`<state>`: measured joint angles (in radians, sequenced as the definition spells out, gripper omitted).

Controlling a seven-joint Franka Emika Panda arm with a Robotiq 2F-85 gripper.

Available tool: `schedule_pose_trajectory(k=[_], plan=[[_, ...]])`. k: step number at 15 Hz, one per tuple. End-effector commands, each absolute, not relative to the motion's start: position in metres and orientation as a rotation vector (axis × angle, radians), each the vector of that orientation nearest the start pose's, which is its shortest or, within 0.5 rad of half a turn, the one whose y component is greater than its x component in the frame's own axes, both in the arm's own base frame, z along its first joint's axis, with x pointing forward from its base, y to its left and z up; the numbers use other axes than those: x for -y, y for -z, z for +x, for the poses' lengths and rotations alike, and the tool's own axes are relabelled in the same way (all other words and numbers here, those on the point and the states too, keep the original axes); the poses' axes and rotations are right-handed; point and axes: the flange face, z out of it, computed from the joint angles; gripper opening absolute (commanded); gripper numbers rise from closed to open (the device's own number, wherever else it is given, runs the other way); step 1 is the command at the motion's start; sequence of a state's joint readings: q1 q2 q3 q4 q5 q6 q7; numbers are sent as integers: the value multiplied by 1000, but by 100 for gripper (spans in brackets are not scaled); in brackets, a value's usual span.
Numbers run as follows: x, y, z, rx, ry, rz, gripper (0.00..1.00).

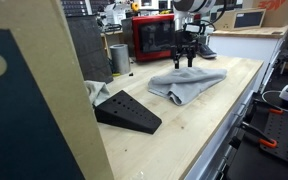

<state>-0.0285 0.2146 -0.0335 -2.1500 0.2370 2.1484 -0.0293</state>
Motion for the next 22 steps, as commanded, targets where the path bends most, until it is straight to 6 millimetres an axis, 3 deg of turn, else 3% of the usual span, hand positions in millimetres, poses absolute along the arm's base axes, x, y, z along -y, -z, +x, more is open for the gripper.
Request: schedule_pose_trajectory(k=[1, 10, 11, 12, 14, 22], plan=[[24, -280, 545, -299, -297, -2959, 100], [39, -260, 540, -487, -236, -3064, 100], [38, -256, 538, -492, -244, -3072, 96], [37, -253, 536, -498, -257, -3074, 72], [35, -249, 533, -506, -276, -3074, 67], [30, -261, 533, -499, -254, -3072, 7]])
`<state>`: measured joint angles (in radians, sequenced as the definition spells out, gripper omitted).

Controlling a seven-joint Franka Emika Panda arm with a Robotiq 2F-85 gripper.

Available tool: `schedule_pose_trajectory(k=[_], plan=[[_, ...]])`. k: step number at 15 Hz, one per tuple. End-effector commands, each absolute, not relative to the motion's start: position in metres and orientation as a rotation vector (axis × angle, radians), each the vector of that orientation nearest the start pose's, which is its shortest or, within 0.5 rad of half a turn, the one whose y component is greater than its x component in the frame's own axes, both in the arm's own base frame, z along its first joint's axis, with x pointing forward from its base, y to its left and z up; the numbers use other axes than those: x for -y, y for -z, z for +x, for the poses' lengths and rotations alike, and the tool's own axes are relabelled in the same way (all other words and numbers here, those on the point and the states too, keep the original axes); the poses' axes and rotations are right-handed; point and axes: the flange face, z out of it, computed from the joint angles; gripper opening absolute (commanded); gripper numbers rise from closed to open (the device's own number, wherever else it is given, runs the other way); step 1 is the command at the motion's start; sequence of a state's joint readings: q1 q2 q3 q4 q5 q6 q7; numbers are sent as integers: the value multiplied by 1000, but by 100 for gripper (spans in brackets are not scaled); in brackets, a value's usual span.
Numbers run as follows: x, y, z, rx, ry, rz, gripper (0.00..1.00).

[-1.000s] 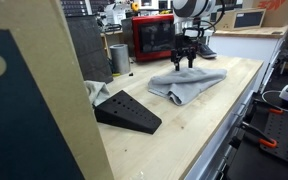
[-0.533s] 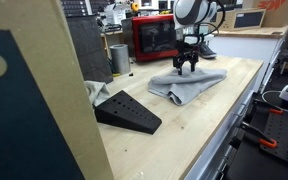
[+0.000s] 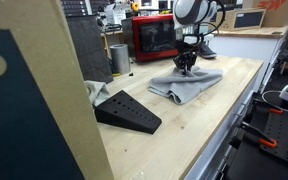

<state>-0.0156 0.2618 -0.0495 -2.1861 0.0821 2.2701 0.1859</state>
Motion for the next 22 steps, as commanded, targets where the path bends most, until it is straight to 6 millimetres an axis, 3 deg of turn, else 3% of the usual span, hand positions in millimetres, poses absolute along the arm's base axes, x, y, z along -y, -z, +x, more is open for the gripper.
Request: schedule_pose_trajectory(k=[1, 2, 3, 5, 8, 9, 10, 11, 13, 14, 17, 22], plan=[[29, -264, 533, -487, -247, -3078, 1], [28, -267, 532, -474, -238, -3087, 8], [26, -270, 532, -453, -230, -3102, 36], [23, -275, 531, -403, -216, -3135, 38], [16, -281, 531, -336, -196, -3179, 60], [14, -282, 531, -315, -199, -3185, 17], [13, -283, 531, -305, -197, -3190, 21], [12, -284, 531, -299, -197, -3191, 19], [9, -284, 531, -290, -201, -3192, 3], [9, -284, 531, -286, -202, -3191, 0], [7, -290, 530, -291, -193, -3184, 2], [10, -317, 532, -308, -107, -3179, 2]])
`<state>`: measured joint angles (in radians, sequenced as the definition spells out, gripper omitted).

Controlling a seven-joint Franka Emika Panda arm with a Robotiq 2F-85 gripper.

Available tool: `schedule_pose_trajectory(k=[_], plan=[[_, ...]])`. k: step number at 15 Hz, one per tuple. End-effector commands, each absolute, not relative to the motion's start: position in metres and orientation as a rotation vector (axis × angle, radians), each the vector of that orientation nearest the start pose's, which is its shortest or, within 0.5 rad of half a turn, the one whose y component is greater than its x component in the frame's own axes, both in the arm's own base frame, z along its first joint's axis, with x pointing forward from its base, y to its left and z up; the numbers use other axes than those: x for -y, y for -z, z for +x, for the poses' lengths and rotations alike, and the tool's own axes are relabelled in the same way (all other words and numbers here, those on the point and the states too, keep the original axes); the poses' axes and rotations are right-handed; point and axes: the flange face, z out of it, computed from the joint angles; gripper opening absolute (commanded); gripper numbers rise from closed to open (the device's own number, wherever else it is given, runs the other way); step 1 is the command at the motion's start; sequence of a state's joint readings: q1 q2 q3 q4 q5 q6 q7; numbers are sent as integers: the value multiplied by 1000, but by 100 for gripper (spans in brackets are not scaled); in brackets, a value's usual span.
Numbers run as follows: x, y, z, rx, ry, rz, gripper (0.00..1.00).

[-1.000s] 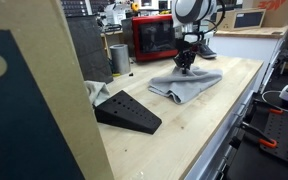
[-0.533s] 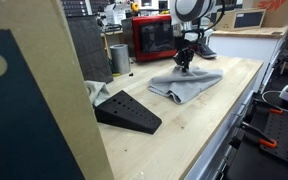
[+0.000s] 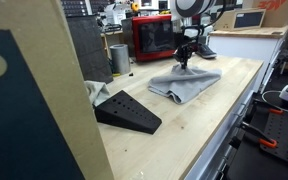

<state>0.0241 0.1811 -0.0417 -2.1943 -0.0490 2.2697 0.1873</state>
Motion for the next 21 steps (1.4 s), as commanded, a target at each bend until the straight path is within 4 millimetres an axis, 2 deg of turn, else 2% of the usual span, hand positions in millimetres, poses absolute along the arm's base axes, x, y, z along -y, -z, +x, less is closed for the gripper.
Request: schedule_pose_trajectory(k=[1, 5, 6, 7, 8, 12, 16, 21], plan=[[12, -323, 534, -314, -79, -3184, 2], [18, -335, 537, -316, -18, -3201, 2], [20, -336, 537, -324, -6, -3207, 32], [21, -337, 537, -328, 1, -3214, 33], [23, -338, 537, -335, 13, -3224, 39], [31, -342, 537, -399, 78, -3242, 69], [56, -339, 531, -590, 45, -3204, 98], [81, -314, 513, -703, -65, -3155, 100]])
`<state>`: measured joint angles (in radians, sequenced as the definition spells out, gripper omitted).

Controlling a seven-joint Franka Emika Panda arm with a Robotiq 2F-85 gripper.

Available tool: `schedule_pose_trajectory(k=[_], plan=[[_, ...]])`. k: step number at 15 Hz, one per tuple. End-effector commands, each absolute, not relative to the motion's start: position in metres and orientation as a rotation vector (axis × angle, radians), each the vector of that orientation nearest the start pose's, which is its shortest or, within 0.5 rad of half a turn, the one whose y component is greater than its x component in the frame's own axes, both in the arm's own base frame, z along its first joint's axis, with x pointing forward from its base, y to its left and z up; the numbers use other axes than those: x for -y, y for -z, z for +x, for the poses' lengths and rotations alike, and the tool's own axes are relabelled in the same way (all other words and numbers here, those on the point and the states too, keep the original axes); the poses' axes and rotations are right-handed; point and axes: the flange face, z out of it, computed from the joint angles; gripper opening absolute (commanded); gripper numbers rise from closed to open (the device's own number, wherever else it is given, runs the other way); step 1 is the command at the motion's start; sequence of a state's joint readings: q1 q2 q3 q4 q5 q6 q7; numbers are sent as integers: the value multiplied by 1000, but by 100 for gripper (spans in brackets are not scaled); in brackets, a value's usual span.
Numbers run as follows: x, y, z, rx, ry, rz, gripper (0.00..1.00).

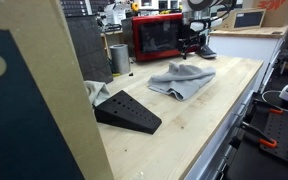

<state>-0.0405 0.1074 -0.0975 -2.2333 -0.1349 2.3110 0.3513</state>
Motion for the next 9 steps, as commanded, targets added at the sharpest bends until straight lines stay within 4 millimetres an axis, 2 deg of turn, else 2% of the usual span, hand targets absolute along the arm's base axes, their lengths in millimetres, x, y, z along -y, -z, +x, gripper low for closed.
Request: schedule_pose_trajectory(k=[1, 8, 9], plan=[[82, -308, 510, -707, -92, -3139, 100], [66, -286, 509, -686, -106, -3074, 100], [65, -284, 509, -680, -107, -3070, 77]])
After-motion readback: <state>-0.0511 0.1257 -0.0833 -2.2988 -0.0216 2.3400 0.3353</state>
